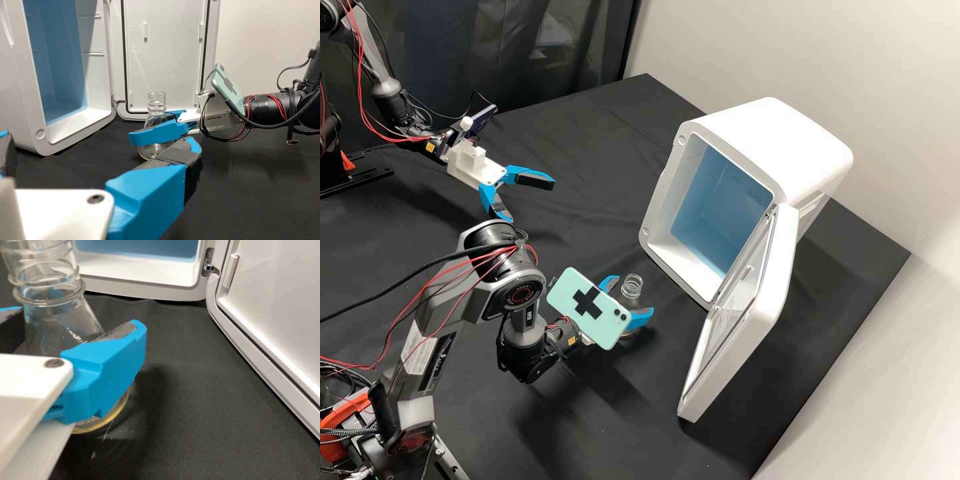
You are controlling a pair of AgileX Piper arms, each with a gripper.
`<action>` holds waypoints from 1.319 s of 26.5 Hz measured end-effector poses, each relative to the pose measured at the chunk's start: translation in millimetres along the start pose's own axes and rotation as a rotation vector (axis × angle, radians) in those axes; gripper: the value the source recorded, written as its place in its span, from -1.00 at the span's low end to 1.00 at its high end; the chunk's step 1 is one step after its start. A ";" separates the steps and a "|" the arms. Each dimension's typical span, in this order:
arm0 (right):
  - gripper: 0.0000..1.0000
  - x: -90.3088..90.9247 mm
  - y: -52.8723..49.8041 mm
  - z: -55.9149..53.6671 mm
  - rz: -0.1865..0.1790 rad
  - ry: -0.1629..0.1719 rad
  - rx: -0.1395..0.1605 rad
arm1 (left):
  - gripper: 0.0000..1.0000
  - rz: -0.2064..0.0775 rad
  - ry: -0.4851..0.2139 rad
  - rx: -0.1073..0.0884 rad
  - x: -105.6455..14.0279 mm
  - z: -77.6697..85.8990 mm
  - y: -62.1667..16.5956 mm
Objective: Place the flask in the incubator
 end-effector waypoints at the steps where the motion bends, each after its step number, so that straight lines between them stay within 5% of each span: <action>1: -1.00 0.0 0.0 0.0 0.000 0.000 0.000 | 1.00 0.000 0.000 0.000 0.0 0.0 0.0; 19: -1.00 -0.2 -0.1 -1.9 -0.006 0.009 0.003 | 1.00 0.000 0.000 0.000 0.0 0.0 0.0; 23: -1.00 -4.9 13.1 -2.7 0.021 0.016 0.034 | 1.00 0.000 0.000 0.000 0.0 0.0 0.0; 28: -1.00 -17.2 38.8 -8.0 0.108 0.049 0.067 | 1.00 0.000 0.000 0.000 0.0 0.0 0.0; 35: -1.00 -27.5 50.1 -12.9 0.139 0.079 0.085 | 1.00 0.000 0.000 0.000 0.0 0.0 0.0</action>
